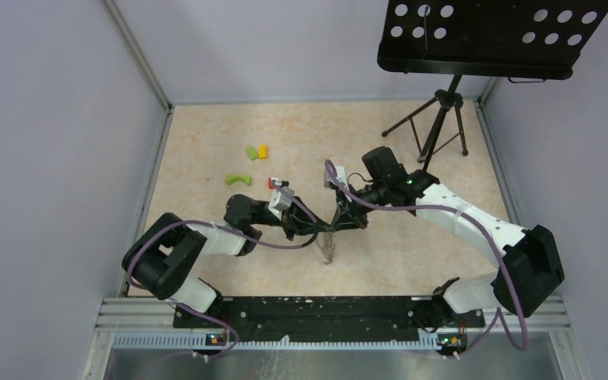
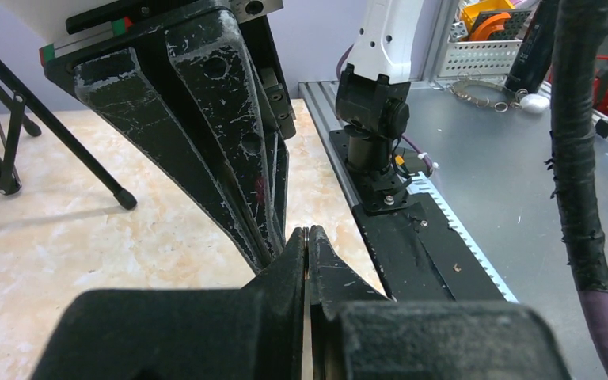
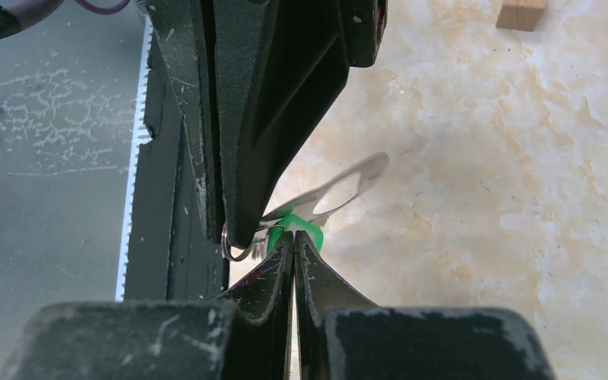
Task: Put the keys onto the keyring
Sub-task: Adjust the key on the keyring.
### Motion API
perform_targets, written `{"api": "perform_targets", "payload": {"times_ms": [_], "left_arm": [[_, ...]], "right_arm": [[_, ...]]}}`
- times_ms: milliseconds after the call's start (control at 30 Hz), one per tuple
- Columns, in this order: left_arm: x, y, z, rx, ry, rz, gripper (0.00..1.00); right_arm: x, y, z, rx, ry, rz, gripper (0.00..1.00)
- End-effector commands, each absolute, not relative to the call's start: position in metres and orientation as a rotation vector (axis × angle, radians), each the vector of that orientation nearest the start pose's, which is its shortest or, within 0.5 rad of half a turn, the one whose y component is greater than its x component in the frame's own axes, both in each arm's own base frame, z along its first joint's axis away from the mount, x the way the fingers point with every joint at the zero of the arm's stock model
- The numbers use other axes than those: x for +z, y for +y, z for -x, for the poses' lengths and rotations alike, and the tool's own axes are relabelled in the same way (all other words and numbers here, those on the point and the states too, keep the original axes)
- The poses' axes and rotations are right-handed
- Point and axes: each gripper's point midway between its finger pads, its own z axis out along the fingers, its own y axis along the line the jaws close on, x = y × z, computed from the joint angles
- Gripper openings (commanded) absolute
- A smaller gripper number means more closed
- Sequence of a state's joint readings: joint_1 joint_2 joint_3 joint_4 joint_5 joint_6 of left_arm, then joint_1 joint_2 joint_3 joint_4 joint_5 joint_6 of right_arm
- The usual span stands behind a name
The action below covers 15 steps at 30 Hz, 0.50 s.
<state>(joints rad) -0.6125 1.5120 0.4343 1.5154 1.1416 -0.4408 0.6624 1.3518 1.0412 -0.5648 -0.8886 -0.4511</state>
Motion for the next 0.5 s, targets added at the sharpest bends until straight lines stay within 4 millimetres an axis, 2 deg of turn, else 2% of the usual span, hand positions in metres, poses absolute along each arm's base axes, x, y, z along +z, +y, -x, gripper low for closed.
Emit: {"api": "perform_targets", "payload": {"times_ms": [0, 133, 467], "left_arm": [[0.254, -0.307, -0.143, -1.344, 0.671, -1.250, 0.00], [0.255, -0.306, -0.142, -1.333, 0.662, -1.248, 0.00], [0.256, -0.305, -0.149, -1.313, 0.679, -1.210, 0.00]], "right_arm": [[0.197, 0.301, -0.177, 1.195, 1.648, 1.541, 0.00], [0.195, 0.298, -0.175, 1.187, 1.654, 1.550, 0.00], [0.198, 0.281, -0.178, 1.027, 1.645, 1.563, 0.01]]}}
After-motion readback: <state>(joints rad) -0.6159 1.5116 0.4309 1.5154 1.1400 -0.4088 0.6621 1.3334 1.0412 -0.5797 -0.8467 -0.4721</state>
